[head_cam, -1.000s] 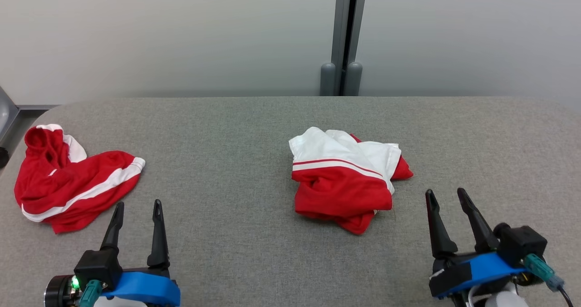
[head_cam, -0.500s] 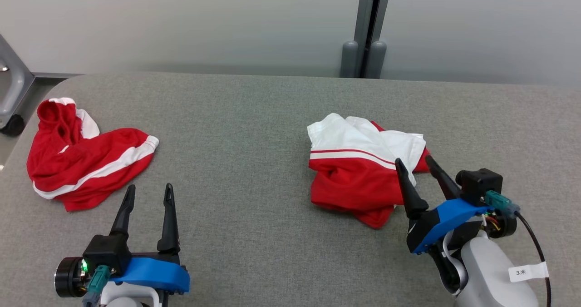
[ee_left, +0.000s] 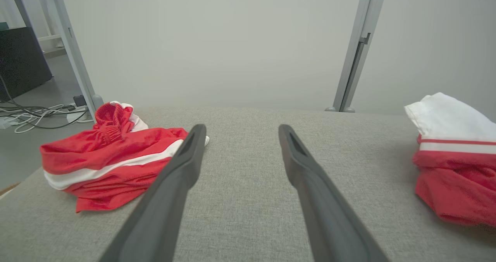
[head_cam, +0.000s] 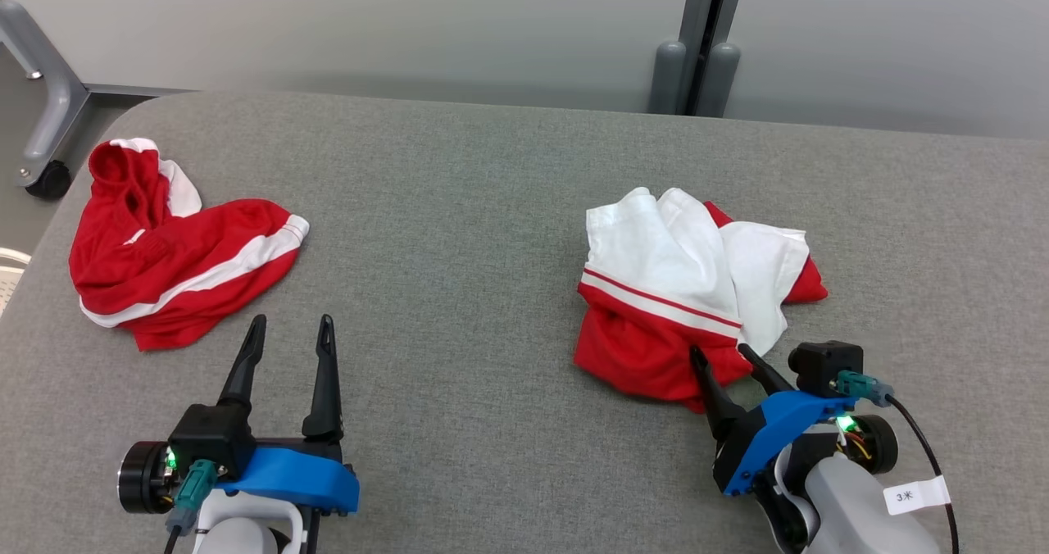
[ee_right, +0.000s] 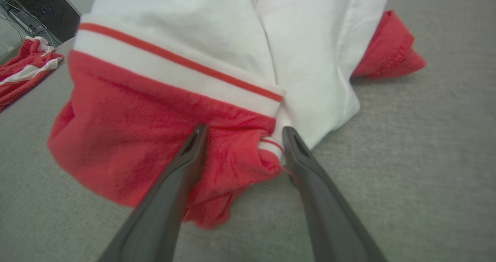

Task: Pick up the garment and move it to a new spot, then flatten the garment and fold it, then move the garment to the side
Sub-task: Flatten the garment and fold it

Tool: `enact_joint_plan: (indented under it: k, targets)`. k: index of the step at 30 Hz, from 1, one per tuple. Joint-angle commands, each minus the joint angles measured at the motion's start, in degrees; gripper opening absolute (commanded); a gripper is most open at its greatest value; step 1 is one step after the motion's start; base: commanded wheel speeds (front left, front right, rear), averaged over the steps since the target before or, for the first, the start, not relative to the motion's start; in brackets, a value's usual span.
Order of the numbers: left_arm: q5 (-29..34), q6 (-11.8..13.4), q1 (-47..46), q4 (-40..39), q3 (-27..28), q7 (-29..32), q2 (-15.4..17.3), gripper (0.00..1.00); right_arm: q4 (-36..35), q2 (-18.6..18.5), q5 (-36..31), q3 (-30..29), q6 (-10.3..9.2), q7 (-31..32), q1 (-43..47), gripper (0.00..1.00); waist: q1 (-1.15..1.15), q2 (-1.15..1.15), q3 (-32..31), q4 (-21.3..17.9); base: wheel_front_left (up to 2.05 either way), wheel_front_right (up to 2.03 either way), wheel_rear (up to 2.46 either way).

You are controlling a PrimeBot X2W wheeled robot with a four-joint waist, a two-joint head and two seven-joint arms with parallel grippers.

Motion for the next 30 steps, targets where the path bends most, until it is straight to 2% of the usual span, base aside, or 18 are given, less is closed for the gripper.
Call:
enact_joint_plan:
  k: [1, 2, 4, 8, 14, 15, 19, 26, 30]
  targets:
    - [-0.08, -0.10, -1.10, 0.16, -0.24, -0.15, -0.13, 1.00, 0.75, 0.35, 1.03, 1.42, 0.03, -0.48, -1.18, 1.00, -0.01, -0.01, 0.16, 0.23, 0.00, 0.00, 0.00]
    - [-0.09, -0.15, -1.22, 0.27, -0.36, -0.15, -0.13, 1.00, 1.10, 0.41, 1.83, 2.06, 0.03, -0.70, -1.33, 0.98, -0.01, -0.01, 0.25, 0.33, 0.00, 0.00, 0.00]
    - [-0.09, -0.25, -1.33, 0.52, -0.55, -0.15, -0.13, 1.00, 1.44, 0.52, 3.16, 3.54, 0.03, -1.18, -1.84, 0.00, -0.01, -0.01, 0.34, 0.46, 0.00, 0.00, 0.00]
    - [-0.25, -0.33, -1.40, 0.77, -0.71, -0.15, -0.17, 1.00, 1.47, 0.39, 5.18, 5.36, 0.03, -2.52, -2.53, 0.00, -0.01, -0.01, 0.24, 0.41, 0.00, 0.00, 0.00]
    - [-0.39, -0.30, -0.49, 0.94, -0.20, -0.15, -0.18, 1.00, -0.72, -2.73, 6.27, 4.73, 0.03, -3.48, -3.22, 0.00, -0.01, -0.01, -0.51, -0.30, 0.00, 0.00, 0.00]
    - [-0.42, -0.25, -0.33, 0.84, -0.09, -0.15, -0.18, 1.00, -3.69, -4.76, 5.70, 2.79, 0.03, -3.55, -3.19, 0.00, -0.01, -0.01, -0.75, -0.66, 0.00, 0.00, 0.00]
    - [-0.58, -0.26, -0.17, 0.58, -0.02, -0.15, -0.19, 1.00, -10.16, -8.41, 3.75, -2.20, 0.03, -3.56, -1.38, 0.00, -0.01, -0.01, -1.29, -1.20, 0.00, 0.00, 0.00]
    - [-1.01, -0.36, 0.00, 0.22, -0.14, -0.15, -0.19, 1.00, -18.03, -13.05, -0.08, -7.41, 0.03, -3.58, -0.40, 0.00, -0.01, -0.01, -1.89, -1.52, 0.00, 0.00, 0.00]
    - [-1.59, -0.44, -0.01, -0.02, -0.33, -0.15, -0.21, 1.00, -21.78, -14.55, -1.78, -8.00, 0.03, -3.57, -0.91, 0.00, -0.01, -0.01, -2.08, -1.47, 0.00, 0.00, 0.00]
